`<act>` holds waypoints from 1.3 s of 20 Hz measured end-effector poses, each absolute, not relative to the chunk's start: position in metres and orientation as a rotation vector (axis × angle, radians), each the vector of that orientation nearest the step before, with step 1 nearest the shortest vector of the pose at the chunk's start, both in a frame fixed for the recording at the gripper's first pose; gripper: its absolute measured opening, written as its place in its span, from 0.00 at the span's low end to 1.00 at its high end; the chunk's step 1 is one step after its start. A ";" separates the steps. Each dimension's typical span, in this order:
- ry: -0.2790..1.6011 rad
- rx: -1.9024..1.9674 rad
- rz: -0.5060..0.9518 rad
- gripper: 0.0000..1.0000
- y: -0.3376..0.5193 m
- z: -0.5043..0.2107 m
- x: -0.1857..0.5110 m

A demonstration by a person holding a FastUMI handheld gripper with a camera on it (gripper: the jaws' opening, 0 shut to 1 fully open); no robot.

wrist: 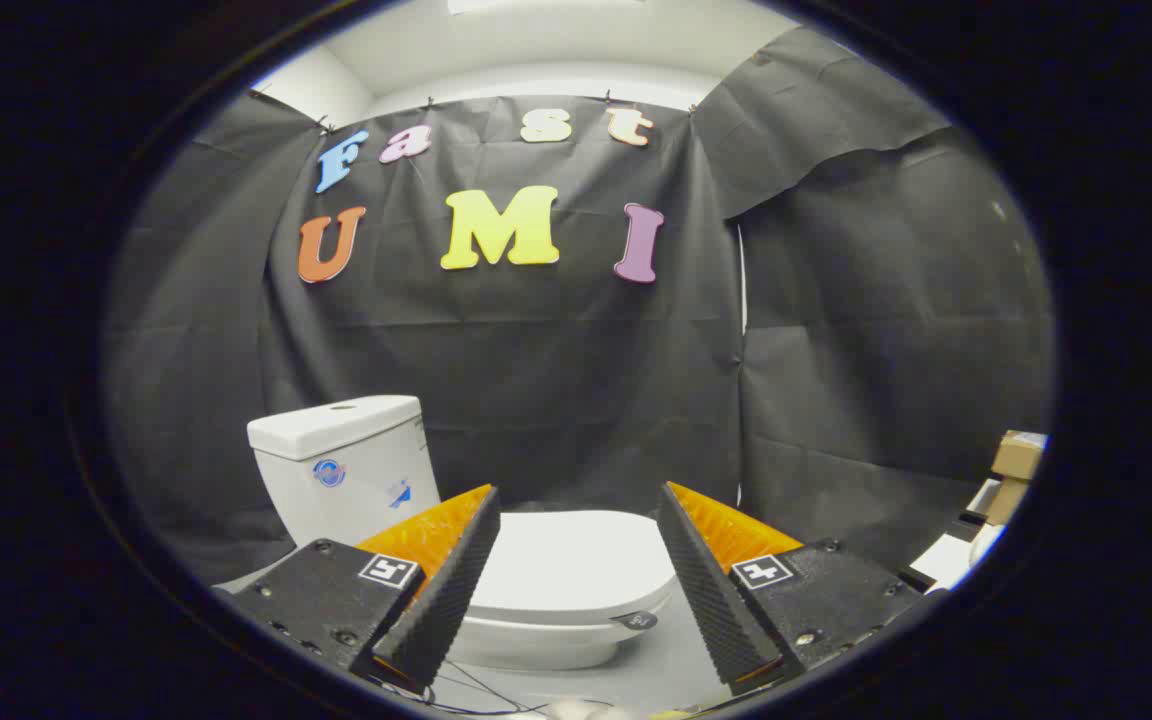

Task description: Open the toilet lid.

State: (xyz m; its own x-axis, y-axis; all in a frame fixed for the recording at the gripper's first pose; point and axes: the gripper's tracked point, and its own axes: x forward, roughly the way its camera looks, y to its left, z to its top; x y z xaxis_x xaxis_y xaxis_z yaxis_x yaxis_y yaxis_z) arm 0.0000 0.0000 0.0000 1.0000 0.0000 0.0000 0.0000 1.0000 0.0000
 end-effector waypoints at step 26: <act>0.108 0.082 0.004 0.99 -0.042 -0.043 0.091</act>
